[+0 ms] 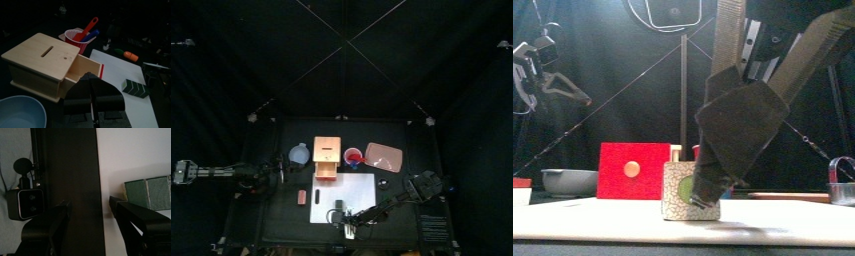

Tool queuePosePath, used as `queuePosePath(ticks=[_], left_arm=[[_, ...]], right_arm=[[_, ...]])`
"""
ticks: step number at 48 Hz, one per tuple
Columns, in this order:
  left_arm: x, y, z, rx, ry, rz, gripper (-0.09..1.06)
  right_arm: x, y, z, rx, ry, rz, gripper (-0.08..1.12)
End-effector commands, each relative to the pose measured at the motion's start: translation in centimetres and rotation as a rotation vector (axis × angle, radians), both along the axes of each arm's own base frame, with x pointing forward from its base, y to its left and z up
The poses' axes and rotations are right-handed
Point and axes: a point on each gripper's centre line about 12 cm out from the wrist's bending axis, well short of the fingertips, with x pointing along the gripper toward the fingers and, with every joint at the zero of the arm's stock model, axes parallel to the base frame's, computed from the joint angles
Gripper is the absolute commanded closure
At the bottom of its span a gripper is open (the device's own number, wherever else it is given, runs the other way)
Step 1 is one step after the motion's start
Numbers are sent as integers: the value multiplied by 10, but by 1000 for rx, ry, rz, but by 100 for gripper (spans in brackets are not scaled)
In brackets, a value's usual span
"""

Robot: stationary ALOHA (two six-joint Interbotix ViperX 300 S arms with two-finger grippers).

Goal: Place sushi on board then cut the sushi with the knife then place the pieces on the plate
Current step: Pick knife at handle with right hand

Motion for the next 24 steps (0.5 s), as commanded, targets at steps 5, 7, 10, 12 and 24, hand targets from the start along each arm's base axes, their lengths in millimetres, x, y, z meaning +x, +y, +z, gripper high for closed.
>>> queuePosePath(ticks=[5, 7, 10, 12, 24], left_arm=[[3, 1, 6, 5, -16, 3, 86], [3, 1, 7, 6, -19, 2, 86], [4, 1, 9, 9, -23, 2, 86], [4, 1, 10, 9, -26, 2, 86], [7, 2, 17, 33, -45, -3, 86]], right_arm=[[-9, 0, 64, 64, -116, -1, 12], [-16, -4, 70, 67, -122, -4, 12], [-30, -14, 82, 70, -126, -15, 12], [-39, -20, 87, 65, -119, -22, 12], [-87, -111, 96, -84, 17, -186, 12]])
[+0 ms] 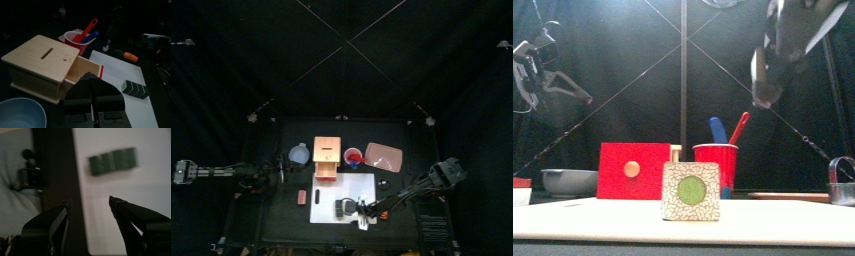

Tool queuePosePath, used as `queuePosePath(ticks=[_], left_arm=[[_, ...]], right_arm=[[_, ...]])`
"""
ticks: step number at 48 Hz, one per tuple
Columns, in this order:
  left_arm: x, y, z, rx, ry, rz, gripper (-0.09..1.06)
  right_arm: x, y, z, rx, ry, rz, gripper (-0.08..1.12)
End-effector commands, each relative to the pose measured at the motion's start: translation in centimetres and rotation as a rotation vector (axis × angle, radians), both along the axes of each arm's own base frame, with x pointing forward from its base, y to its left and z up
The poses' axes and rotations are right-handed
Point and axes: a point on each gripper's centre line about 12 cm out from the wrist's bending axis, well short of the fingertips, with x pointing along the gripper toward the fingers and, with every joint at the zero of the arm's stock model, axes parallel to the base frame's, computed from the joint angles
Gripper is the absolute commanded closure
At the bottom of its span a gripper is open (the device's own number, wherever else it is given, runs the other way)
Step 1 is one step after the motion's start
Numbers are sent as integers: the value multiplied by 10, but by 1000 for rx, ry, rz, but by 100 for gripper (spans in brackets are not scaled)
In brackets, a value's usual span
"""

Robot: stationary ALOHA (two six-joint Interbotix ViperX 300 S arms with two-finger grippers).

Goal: Place sushi on board then cut the sushi with the knife then place the pieces on the plate
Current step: Pick knife at handle with right hand

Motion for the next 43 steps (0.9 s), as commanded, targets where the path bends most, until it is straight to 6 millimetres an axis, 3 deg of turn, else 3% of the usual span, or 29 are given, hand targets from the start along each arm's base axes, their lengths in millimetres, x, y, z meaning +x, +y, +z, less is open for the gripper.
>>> queuePosePath(ticks=[1, 10, 18, 23, 34, 43], left_arm=[[6, 2, 14, 22, -38, 1, 86], [6, 2, 14, 26, -35, 2, 86], [6, 3, 13, 26, -34, 7, 86], [6, 5, 14, 28, -39, 17, 86], [8, 10, 21, 32, -57, 40, 86], [11, 11, 19, 22, -42, 44, 86]], right_arm=[[-18, -50, 22, -64, 4, -96, 12], [-51, -111, 32, -317, 61, -165, 12], [-79, -150, 37, -506, 104, -221, 12], [-86, -168, 44, -579, 72, -236, 12], [-76, -185, 67, -709, 36, -94, 12], [-65, -185, 75, -717, 37, 59, 12]])
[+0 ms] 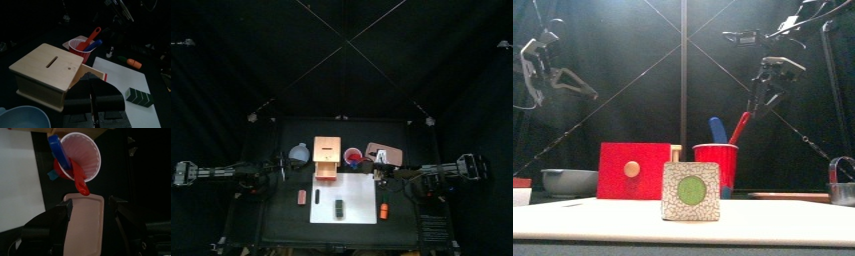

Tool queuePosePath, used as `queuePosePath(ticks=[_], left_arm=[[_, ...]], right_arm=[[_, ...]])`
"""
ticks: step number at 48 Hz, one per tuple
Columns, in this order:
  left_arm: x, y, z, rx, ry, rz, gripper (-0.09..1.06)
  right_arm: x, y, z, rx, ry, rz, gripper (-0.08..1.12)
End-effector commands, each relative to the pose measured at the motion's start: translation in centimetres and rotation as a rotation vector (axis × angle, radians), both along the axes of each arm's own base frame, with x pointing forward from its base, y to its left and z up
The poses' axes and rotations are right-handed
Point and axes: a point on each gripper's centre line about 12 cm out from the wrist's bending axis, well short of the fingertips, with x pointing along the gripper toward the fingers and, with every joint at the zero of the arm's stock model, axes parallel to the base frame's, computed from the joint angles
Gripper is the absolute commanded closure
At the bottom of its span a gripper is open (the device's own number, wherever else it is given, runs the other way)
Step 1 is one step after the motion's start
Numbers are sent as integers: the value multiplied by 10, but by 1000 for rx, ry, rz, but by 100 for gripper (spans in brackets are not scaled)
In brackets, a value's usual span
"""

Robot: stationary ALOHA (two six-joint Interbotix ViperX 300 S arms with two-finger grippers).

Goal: Place sushi on board then cut the sushi with the knife then place the pieces on the plate
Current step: Pick knife at handle with right hand

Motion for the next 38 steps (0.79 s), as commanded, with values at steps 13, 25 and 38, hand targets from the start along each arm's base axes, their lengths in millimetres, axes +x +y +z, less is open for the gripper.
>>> queuePosePath(ticks=[13, 25, 38], left_arm=[[10, 5, 9, 7, -18, 17, 86], [9, 8, 8, 5, -14, 30, 86], [7, 7, 3, 4, -3, 30, 86]], right_arm=[[22, -8, -2, -39, 46, 137, 13], [35, -13, -17, -85, 110, 152, 15], [38, -16, -19, -95, 134, 145, 42]])
